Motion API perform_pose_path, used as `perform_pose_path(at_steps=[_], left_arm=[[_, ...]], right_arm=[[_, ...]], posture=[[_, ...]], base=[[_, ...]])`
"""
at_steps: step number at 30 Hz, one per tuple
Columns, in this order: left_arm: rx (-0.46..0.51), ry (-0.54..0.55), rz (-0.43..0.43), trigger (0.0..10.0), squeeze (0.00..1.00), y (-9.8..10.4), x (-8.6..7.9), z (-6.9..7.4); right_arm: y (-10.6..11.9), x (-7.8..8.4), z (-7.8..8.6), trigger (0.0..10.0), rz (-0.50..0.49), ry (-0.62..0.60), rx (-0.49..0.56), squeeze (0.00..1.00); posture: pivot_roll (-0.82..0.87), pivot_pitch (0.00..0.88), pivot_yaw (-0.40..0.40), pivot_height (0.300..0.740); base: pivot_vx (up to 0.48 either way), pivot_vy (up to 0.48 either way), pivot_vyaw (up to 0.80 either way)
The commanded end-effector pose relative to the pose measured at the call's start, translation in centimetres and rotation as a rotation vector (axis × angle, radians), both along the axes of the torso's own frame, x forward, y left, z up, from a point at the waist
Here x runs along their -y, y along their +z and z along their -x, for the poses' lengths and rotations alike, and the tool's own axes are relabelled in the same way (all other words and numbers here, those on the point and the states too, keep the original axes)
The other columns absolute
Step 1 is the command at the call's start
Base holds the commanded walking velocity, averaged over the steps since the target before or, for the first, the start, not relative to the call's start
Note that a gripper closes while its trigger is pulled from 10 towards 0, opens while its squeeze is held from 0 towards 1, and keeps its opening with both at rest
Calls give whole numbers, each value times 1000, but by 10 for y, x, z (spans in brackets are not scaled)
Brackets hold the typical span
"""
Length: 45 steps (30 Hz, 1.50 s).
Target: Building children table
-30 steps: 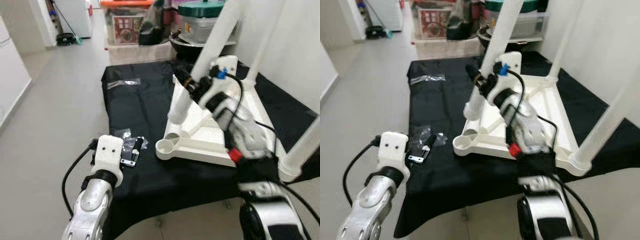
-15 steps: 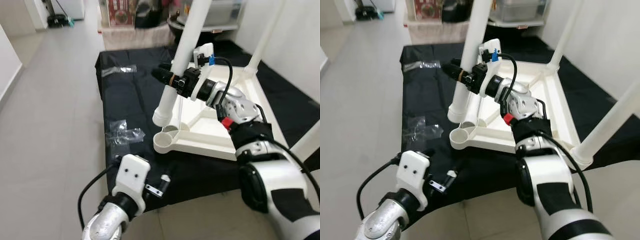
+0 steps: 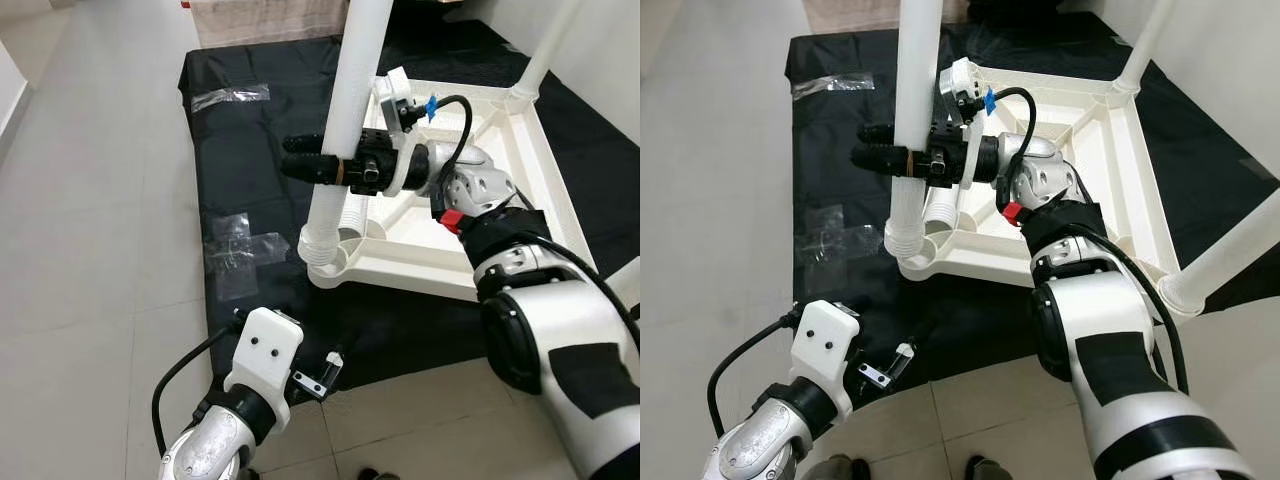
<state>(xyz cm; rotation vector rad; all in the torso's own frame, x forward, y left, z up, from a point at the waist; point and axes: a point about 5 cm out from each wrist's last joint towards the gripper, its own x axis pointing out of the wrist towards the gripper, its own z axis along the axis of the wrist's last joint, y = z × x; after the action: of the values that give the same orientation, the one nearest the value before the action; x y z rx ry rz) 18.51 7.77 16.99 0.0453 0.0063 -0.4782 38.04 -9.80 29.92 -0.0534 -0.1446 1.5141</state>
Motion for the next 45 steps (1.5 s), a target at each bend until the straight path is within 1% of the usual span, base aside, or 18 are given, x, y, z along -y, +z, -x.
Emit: perform_pose_path(at_steps=[1, 2, 3, 6, 12, 14, 15, 16, 17, 19, 21, 24, 29, 39, 43, 45], left_arm=[[-12, -12, -15, 10000, 0, -1, 1, 5], [-13, -11, -17, 10000, 0, -1, 1, 6], [-13, -11, -17, 10000, 0, -1, 1, 6], [-16, -13, -18, 10000, 0, -1, 2, 7], [-18, -14, -18, 10000, 0, -1, 3, 8], [-20, -14, -23, 10000, 0, -2, 3, 8], [-20, -14, -23, 10000, 0, -2, 3, 8], [-20, -14, -26, 10000, 0, -2, 3, 8], [-21, -14, -26, 10000, 0, -2, 3, 8], [-21, -14, -26, 10000, 0, -2, 3, 8], [-20, -17, -25, 10000, 0, -2, 4, 8], [-20, -18, -24, 10000, 0, -2, 5, 8], [-17, -16, -27, 10000, 0, -2, 5, 8], [-18, -12, -32, 10000, 0, -2, 4, 9], [-18, -14, -33, 10000, 0, -2, 4, 9], [-18, -15, -34, 10000, 0, -2, 5, 9]], right_arm=[[4, 4, 0, 10000, 68, 10, 51, 0], [2, 6, 0, 10000, 93, 3, 59, 0], [2, 6, 0, 10000, 93, 3, 59, 0], [-4, 8, -1, 10000, 157, -15, 72, 0], [-5, 10, -1, 10000, 172, -20, 81, 0], [5, 9, -1, 10000, 109, -13, 100, 0], [5, 9, -1, 10000, 109, -13, 100, 0], [9, 9, -1, 10000, 83, -6, 106, 0], [15, 5, 1, 10000, 31, 32, 113, 0], [15, 5, 1, 10000, 31, 32, 113, 0], [19, 2, 2, 10000, 1, 58, 118, 0], [20, 0, 2, 10000, -15, 59, 120, 0], [12, -3, 2, 10000, 20, 69, 112, 0], [3, 0, 4, 10000, 69, 104, 96, 0], [0, 0, 4, 10000, 84, 102, 97, 0], [-5, -1, 4, 10000, 101, 110, 92, 0]], posture=[[191, 233, -36, 740], [191, 233, -36, 740], [191, 233, -36, 740], [187, 240, -34, 740], [187, 247, -36, 740], [184, 249, -36, 740], [184, 249, -36, 740], [184, 249, -36, 740], [182, 247, -37, 740], [182, 247, -37, 740], [182, 246, -37, 740], [182, 246, -39, 740], [182, 246, -42, 740], [179, 249, -43, 740], [179, 249, -42, 740], [179, 251, -42, 740]], base=[[0, 0, 0], [0, 0, 0], [0, 0, 0], [0, 0, 0], [0, 0, 0], [0, 0, 0], [0, 0, 0], [0, 0, 0], [0, 0, 0], [0, 0, 0], [0, 0, 0], [0, 0, 0], [0, 0, 0], [0, 0, 0], [0, 0, 0], [0, 0, 0]])
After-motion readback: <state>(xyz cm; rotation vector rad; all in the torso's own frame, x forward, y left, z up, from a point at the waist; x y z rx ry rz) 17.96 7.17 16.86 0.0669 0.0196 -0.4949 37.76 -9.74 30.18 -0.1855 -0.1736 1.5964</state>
